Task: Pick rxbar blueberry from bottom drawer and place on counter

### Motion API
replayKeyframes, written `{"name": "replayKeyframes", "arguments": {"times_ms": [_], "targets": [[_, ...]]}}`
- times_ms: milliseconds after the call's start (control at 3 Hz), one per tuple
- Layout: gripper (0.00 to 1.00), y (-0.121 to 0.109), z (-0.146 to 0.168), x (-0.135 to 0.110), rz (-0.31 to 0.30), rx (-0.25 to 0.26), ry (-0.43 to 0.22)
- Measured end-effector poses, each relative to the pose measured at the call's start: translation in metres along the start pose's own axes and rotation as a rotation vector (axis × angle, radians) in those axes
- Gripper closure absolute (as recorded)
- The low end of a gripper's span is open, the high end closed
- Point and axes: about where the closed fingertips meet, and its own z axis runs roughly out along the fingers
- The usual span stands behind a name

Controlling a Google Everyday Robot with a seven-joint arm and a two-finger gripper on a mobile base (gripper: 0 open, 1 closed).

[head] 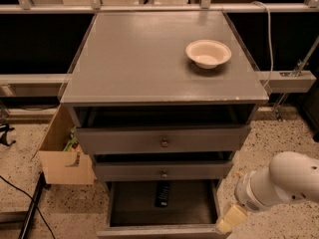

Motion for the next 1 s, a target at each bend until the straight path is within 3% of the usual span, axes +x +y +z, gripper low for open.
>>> {"name": "replayKeyframes", "arguments": {"times_ms": [333, 1000], "targets": [[0.0, -0.006, 0.05, 0.02, 0.024, -0.013, -0.046], [0.0, -0.004, 0.137, 0.04, -0.012, -0.034, -0.222]]}}
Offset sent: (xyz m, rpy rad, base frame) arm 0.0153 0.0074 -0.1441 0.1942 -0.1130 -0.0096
